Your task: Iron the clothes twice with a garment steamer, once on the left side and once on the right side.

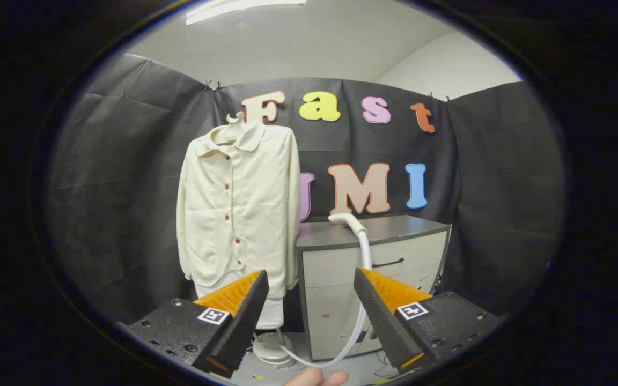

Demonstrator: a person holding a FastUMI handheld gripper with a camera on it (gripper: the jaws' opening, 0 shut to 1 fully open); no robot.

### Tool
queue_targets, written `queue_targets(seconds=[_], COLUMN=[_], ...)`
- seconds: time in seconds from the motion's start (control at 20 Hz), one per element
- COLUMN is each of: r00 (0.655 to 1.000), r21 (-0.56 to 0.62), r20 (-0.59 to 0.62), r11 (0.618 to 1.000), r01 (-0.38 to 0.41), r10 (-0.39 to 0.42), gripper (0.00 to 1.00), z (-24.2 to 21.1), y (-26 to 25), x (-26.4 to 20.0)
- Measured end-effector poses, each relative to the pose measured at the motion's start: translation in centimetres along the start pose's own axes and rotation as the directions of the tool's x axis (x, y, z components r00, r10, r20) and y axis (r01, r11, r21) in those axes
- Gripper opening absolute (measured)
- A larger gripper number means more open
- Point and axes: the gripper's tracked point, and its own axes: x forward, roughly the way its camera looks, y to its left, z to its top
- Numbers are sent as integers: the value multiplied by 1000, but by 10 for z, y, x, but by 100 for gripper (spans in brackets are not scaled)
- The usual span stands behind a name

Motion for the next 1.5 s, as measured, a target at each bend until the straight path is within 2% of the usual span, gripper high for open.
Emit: queue_targets(seconds=[0.85, 1.2, 1.5], r00=[999, 999, 998], r21=[30, 12, -48], r20=[-28, 1, -7], r11=[999, 999, 997], r01=[30, 36, 55], r10=[-29, -36, -56], gripper=[98, 98, 98], z=[-2, 41, 89], y=[-5, -11, -27], x=[43, 92, 167])
